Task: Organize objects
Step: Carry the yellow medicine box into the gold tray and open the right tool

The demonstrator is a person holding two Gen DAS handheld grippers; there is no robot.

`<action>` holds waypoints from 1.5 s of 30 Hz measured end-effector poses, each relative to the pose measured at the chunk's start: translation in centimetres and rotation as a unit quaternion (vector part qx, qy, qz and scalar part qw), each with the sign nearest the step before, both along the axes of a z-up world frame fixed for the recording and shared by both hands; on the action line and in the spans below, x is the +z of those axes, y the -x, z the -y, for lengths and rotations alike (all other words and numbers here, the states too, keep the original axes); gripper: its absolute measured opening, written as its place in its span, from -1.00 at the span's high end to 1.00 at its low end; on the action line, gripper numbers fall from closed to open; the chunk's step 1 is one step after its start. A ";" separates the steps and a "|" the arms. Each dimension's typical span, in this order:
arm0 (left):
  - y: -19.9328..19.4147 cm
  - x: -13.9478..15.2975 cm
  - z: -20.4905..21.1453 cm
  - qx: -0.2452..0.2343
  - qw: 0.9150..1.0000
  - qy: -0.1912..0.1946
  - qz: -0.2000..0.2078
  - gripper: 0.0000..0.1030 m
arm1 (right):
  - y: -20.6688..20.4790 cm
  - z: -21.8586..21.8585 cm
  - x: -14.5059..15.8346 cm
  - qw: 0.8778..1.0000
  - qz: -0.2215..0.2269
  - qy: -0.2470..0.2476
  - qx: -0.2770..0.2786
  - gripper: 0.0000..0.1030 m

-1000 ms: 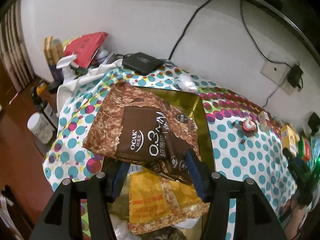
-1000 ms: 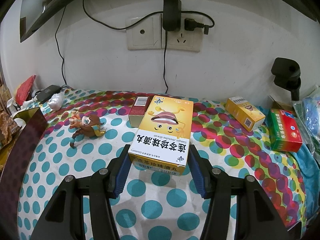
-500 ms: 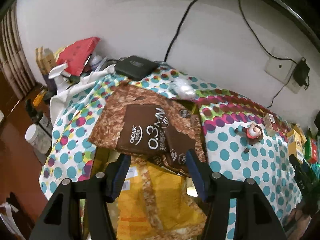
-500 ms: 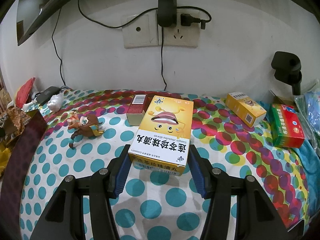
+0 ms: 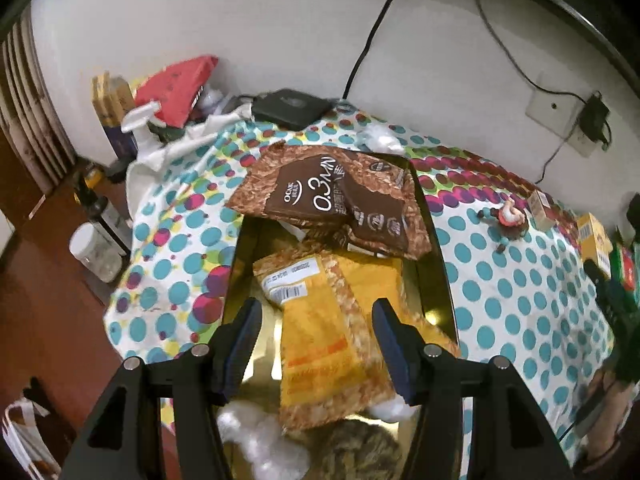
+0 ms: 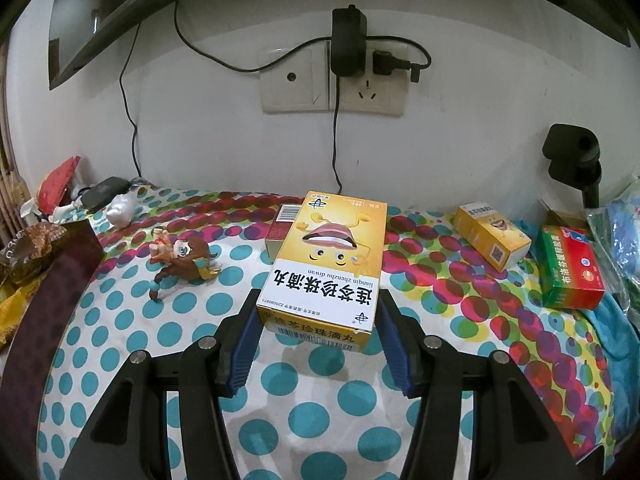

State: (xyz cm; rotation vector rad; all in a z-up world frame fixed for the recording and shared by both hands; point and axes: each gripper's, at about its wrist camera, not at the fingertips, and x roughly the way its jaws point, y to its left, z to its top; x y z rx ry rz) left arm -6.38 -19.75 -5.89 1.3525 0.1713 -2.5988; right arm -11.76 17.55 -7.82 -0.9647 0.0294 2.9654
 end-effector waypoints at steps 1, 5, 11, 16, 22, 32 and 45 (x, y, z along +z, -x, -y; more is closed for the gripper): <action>-0.5 0.1 -0.3 0.000 1.000 0.006 -0.001 -0.14 | -0.1 -0.1 0.0 1.000 0.001 0.000 -0.002 -0.02; -2.2 0.7 -0.9 0.001 1.000 -0.006 -0.013 -0.14 | -0.5 -0.5 0.1 1.000 0.002 -0.002 -0.006 -0.02; -5.0 1.4 -2.0 -0.002 0.999 0.002 -0.034 -0.14 | -0.4 -0.1 0.1 1.000 0.001 -0.013 -0.007 -0.02; -7.6 2.1 -2.1 -0.005 0.999 0.011 -0.043 -0.14 | -0.6 0.0 0.2 1.000 -0.009 -0.019 0.000 -0.02; -10.9 3.6 -1.2 -0.007 0.996 0.032 -0.079 -0.14 | -2.5 1.3 3.1 0.999 -0.022 -0.022 0.020 -0.02; -13.6 3.6 1.4 0.015 0.995 -0.007 -0.102 -0.14 | -8.7 10.5 9.1 0.984 -0.066 -0.010 0.162 -0.02; -16.1 2.7 6.7 0.071 0.993 -0.012 -0.099 -0.14 | -12.6 26.6 5.5 0.942 -0.013 -0.031 0.335 -0.02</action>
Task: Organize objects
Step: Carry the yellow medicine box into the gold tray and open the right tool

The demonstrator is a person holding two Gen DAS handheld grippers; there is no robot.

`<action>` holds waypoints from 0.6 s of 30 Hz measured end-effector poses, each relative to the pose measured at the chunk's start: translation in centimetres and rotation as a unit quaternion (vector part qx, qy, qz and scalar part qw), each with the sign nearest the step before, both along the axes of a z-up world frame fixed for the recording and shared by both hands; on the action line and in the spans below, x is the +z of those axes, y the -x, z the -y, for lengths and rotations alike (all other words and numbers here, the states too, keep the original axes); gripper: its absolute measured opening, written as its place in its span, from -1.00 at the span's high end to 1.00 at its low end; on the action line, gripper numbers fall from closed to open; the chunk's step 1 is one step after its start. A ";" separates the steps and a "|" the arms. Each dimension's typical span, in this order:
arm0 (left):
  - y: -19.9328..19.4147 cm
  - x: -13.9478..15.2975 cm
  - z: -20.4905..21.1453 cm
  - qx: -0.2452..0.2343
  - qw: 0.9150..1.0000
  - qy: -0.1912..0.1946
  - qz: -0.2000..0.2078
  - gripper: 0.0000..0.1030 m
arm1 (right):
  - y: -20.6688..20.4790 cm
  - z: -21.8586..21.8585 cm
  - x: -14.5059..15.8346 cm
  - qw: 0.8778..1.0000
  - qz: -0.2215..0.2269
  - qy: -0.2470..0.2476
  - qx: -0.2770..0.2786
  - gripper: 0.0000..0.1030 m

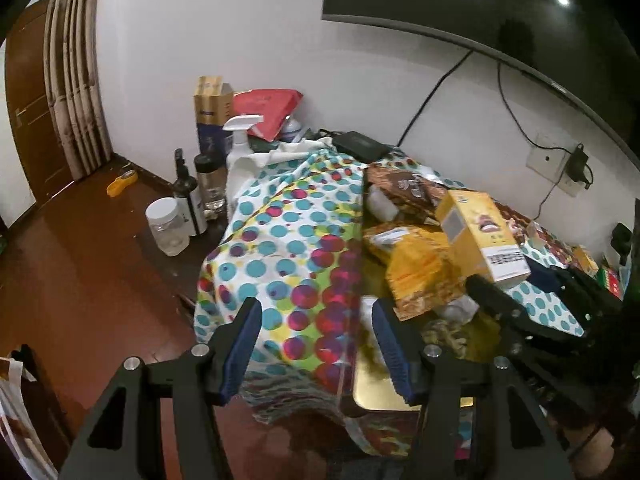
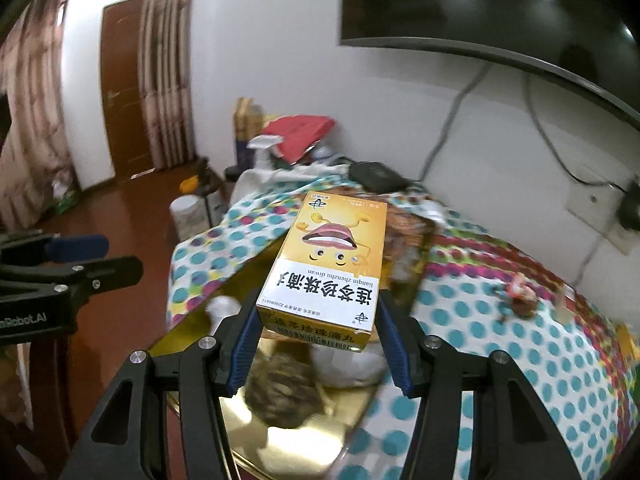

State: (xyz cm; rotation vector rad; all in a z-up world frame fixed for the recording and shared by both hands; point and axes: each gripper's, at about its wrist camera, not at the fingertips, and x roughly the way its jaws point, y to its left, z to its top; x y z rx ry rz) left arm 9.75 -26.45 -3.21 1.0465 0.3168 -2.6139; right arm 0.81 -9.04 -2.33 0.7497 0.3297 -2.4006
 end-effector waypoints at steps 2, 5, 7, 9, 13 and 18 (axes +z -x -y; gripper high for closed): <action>-0.1 -0.4 0.7 0.005 1.000 -0.004 0.006 -0.14 | -0.1 1.1 -0.5 1.000 0.004 -0.006 0.005 -0.02; -0.2 -1.0 1.5 0.014 1.000 -0.012 0.011 -0.14 | 0.1 1.8 -1.2 1.000 0.011 -0.010 0.006 -0.02; -0.2 -1.3 1.8 0.015 1.000 -0.013 0.015 -0.14 | 0.2 2.2 -1.7 1.000 0.021 -0.011 0.009 -0.03; -0.1 -1.6 2.0 0.016 1.000 -0.015 0.017 -0.14 | 0.2 2.3 -2.2 0.999 0.030 -0.009 0.017 -0.14; 0.4 -2.1 1.8 0.014 0.999 -0.021 0.024 -0.14 | -0.2 1.5 -2.2 1.000 0.018 0.004 0.020 -0.70; 1.0 -2.2 0.8 0.004 0.999 -0.019 0.027 -0.14 | -0.8 0.1 -1.5 1.000 0.006 0.019 0.017 -0.70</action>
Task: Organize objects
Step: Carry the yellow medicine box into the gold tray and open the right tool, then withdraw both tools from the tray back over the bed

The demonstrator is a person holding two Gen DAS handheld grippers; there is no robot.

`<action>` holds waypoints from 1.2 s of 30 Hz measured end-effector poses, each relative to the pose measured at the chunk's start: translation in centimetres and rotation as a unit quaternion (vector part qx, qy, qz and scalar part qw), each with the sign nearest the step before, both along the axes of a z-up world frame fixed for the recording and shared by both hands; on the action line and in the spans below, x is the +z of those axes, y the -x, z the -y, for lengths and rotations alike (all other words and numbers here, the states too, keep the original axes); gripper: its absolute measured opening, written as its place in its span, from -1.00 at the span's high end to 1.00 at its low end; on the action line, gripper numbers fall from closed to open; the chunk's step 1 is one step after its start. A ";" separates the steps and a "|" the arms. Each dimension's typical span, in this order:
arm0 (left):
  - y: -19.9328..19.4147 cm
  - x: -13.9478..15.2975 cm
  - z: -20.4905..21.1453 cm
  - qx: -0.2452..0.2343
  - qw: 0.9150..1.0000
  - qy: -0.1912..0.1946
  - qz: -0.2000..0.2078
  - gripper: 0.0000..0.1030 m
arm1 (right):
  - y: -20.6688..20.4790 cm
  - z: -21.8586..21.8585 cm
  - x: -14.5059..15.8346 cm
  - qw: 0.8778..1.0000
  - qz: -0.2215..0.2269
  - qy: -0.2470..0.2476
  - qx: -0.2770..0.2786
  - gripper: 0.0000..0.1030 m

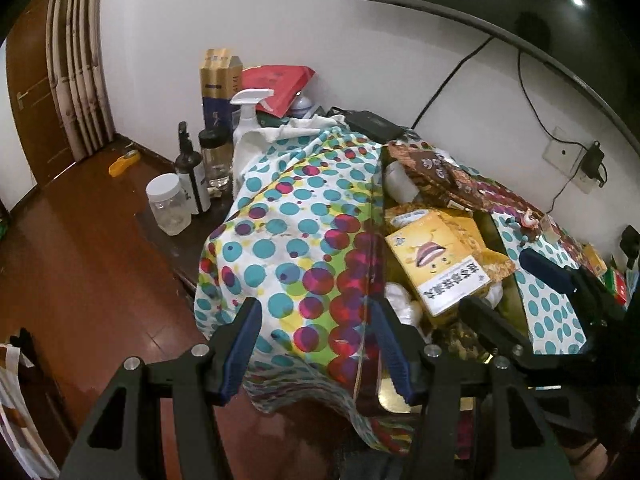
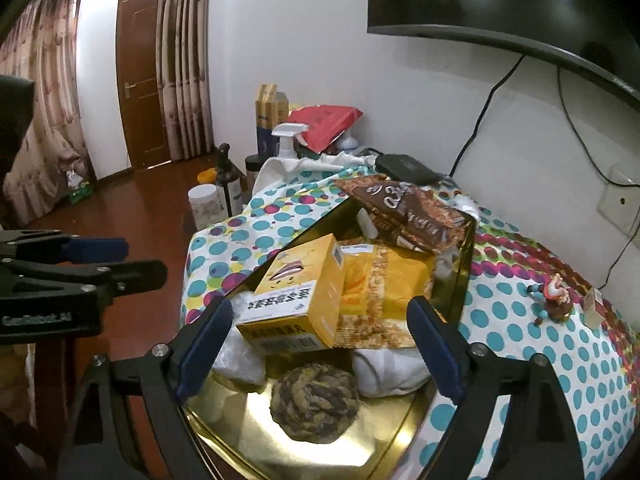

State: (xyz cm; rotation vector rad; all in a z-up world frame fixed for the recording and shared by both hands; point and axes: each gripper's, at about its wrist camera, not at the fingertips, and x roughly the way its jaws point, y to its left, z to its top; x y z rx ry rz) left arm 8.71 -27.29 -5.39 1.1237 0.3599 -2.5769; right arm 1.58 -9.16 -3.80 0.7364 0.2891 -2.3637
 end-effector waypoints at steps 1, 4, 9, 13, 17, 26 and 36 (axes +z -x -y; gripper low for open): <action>0.1 0.2 -0.3 -0.004 1.000 -0.001 -0.004 -0.14 | 0.0 -0.6 0.2 1.000 -0.001 0.006 -0.004 -0.70; 0.9 0.8 -1.6 -0.022 1.000 -0.001 -0.011 -0.14 | 0.0 -2.9 0.9 0.999 -0.010 0.020 -0.029 -0.71; 3.4 2.4 -6.4 -0.083 0.996 0.014 -0.024 -0.14 | 1.4 -8.9 1.4 0.995 -0.020 0.029 -0.098 -0.72; 5.3 2.7 -11.2 -0.131 0.991 0.016 -0.031 -0.14 | 3.3 -14.2 1.3 0.987 -0.017 0.034 -0.158 -0.72; 7.5 1.6 -15.6 -0.169 0.985 0.012 -0.023 -0.14 | 6.3 -19.1 0.7 0.976 -0.010 0.028 -0.216 -0.72; 13.1 -1.6 -22.5 -0.203 0.979 0.007 -0.001 -0.14 | 16.6 -21.7 -2.6 0.960 0.047 0.010 -0.276 -0.72; 18.3 -4.8 -22.8 -0.167 0.986 -0.013 0.010 -0.14 | 24.3 -19.6 -6.0 0.953 0.108 -0.001 -0.282 -0.72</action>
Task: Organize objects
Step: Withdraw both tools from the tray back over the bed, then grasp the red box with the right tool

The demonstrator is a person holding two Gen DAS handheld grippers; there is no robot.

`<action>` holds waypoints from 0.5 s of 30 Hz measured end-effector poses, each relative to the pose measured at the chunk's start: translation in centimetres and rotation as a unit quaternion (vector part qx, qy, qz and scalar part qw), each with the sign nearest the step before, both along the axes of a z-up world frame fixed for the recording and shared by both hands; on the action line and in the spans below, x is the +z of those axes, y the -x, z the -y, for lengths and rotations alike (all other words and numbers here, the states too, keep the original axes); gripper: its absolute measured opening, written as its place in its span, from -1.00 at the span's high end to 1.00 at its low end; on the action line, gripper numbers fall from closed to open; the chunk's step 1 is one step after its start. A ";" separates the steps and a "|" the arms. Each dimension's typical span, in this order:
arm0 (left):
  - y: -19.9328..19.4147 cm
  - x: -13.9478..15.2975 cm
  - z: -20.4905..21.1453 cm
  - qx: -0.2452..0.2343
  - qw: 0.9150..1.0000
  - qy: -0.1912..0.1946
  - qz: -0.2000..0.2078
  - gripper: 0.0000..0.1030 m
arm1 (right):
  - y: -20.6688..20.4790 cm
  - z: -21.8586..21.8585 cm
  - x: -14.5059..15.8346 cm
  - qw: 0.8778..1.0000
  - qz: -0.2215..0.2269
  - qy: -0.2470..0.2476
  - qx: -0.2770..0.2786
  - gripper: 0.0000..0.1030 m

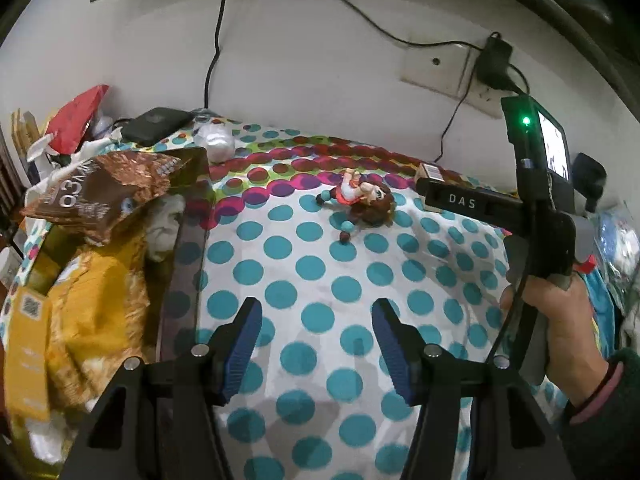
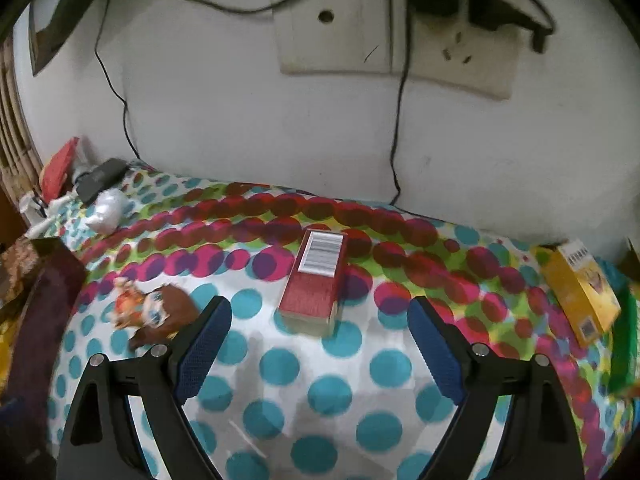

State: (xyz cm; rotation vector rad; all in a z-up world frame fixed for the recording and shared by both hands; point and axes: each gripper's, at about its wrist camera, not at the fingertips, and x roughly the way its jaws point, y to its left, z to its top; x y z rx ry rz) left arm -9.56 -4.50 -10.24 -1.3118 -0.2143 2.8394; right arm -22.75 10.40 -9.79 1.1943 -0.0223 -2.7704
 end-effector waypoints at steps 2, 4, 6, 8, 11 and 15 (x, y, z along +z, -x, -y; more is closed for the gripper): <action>0.9 -0.4 0.1 0.005 1.000 0.000 0.001 -0.14 | 0.5 0.3 -0.3 1.000 0.004 0.003 0.005 -0.66; 1.6 -0.8 0.2 0.004 1.000 0.000 0.004 -0.14 | 1.0 0.7 -0.7 1.000 0.011 -0.005 0.004 -0.54; 2.3 -0.9 0.1 0.000 1.000 0.000 0.007 -0.14 | 1.5 0.9 -1.1 1.000 0.020 0.002 0.010 -0.30; 2.9 -0.9 -0.1 -0.010 1.000 0.004 0.010 -0.14 | 1.9 1.1 -1.4 0.999 0.031 0.006 0.016 -0.02; 4.0 -0.6 -0.6 -0.031 0.999 0.021 0.008 -0.14 | 1.9 1.2 -1.5 0.999 0.027 0.014 0.020 0.45; 5.9 0.1 -1.3 -0.088 0.995 0.041 0.020 -0.14 | 0.6 1.3 -1.3 0.999 0.015 0.026 0.020 0.45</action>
